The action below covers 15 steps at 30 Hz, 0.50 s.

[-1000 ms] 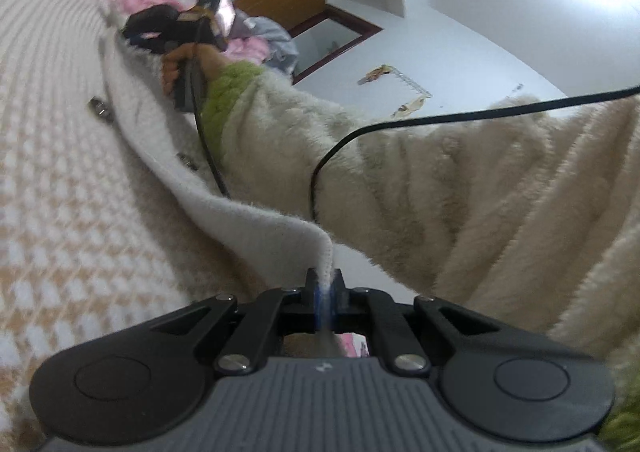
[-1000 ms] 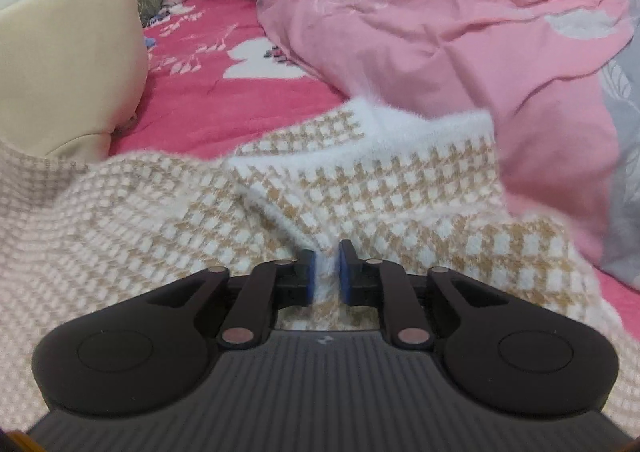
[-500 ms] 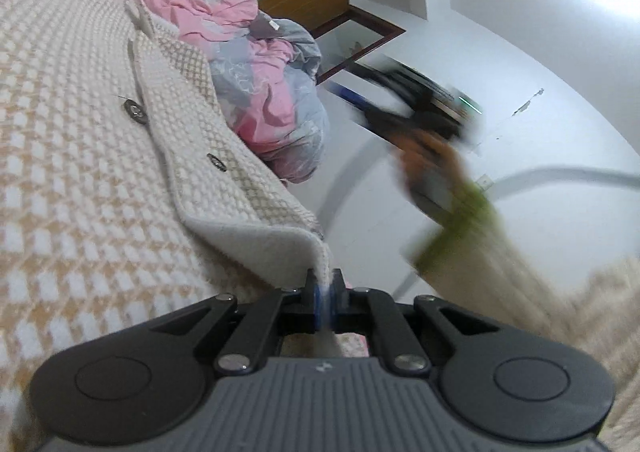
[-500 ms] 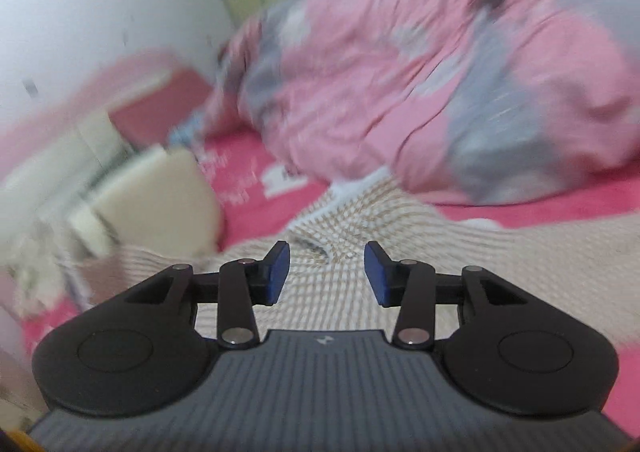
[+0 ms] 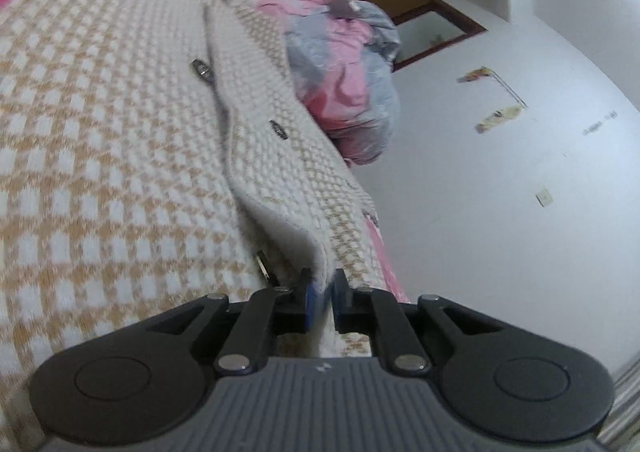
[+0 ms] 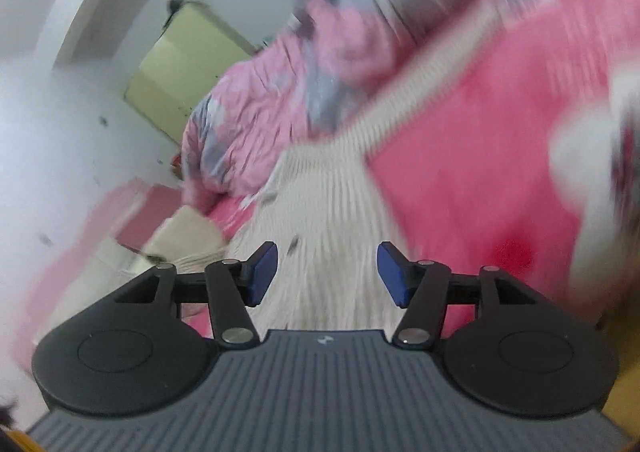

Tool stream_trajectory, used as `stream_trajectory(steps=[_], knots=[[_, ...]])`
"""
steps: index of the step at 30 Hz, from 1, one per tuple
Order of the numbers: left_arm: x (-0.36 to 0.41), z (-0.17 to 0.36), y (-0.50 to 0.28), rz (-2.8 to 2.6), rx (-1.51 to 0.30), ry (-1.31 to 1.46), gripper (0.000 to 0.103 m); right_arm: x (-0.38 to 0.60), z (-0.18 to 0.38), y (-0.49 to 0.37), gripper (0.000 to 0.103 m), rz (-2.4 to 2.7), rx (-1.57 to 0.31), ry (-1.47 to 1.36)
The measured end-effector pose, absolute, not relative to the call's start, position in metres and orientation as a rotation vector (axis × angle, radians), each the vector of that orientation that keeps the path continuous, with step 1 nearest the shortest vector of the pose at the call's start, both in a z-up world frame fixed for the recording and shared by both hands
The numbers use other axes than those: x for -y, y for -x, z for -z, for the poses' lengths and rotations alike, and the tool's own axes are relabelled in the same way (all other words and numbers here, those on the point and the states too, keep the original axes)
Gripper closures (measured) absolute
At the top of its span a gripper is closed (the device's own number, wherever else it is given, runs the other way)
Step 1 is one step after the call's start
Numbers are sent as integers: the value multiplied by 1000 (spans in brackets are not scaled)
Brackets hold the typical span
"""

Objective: Fold clothes
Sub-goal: 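Release the right gripper and move it away while the left gripper holds the edge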

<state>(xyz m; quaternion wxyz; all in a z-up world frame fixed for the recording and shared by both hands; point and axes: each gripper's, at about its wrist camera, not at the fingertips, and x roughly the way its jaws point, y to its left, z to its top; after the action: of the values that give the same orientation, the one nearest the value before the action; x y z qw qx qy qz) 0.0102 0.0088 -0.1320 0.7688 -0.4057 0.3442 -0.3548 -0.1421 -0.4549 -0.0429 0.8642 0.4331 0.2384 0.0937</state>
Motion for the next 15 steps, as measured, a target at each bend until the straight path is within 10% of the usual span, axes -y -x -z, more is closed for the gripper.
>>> stream_trajectory(steps=[15], knots=[[5, 98, -15, 789, -720, 1128, 96, 417, 140, 103, 47, -354, -593, -1355]])
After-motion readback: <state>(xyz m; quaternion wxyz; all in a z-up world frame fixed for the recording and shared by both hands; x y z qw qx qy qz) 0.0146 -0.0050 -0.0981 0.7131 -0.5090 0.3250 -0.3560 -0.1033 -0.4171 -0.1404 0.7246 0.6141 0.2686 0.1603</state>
